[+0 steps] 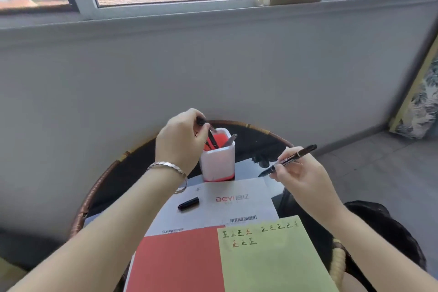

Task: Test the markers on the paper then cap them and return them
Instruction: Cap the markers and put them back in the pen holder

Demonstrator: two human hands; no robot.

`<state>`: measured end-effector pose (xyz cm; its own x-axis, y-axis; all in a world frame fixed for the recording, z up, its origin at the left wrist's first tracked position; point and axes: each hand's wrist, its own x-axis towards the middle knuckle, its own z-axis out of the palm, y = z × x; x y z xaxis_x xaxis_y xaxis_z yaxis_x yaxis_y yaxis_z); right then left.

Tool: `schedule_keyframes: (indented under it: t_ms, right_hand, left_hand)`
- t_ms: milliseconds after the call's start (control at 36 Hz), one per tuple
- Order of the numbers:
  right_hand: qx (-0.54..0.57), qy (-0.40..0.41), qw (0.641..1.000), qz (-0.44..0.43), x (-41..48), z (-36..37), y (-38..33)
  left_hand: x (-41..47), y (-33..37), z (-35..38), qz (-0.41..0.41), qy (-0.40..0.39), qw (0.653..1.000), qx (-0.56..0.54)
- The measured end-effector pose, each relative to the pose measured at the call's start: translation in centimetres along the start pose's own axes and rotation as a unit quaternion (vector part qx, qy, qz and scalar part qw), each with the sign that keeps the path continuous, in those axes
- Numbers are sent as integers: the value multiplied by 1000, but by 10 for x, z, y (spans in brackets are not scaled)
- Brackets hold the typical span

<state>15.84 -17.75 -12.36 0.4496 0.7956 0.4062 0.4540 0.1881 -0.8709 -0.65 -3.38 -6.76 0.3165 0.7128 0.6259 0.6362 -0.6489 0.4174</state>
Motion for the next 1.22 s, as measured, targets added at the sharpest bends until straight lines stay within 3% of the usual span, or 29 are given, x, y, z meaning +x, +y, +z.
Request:
schedule_keyframes:
  t_ms: [167, 250, 417, 500, 639, 861, 944, 1000, 1111, 1222]
  right_hand:
    - [17, 0, 999, 38, -5, -4, 3]
    - [21, 6, 999, 48, -4, -6, 2]
    - [41, -6, 997, 59, -2, -4, 1]
    - [44, -18, 997, 64, -3, 2, 2]
    - [25, -38, 997, 60, -7, 19, -1]
    - [2, -66, 997, 46, -17, 27, -2]
    - [-1, -62, 997, 48, -17, 25, -1]
    - [7, -58, 997, 52, -17, 24, -1]
    - [29, -39, 997, 53, -17, 24, -5]
    - [53, -23, 997, 46, -18, 26, -10]
  left_hand:
    - [15, -6, 30, -20, -196, 975, 106]
    - [13, -12, 34, 3, -179, 977, 113]
    - [-32, -31, 9, 101, -27, 994, 45]
    - [-66, -48, 4, 79, -76, 991, 71]
    - [-93, -67, 15, -39, -275, 950, 142]
    - [-95, -72, 29, -83, -310, 934, 156]
    - [-97, -69, 27, -119, -278, 949, 86]
    - [-97, -60, 21, -177, -244, 953, -16]
    - [-97, -33, 5, -279, -199, 902, -262]
    - [-100, -11, -10, -260, -158, 892, -333]
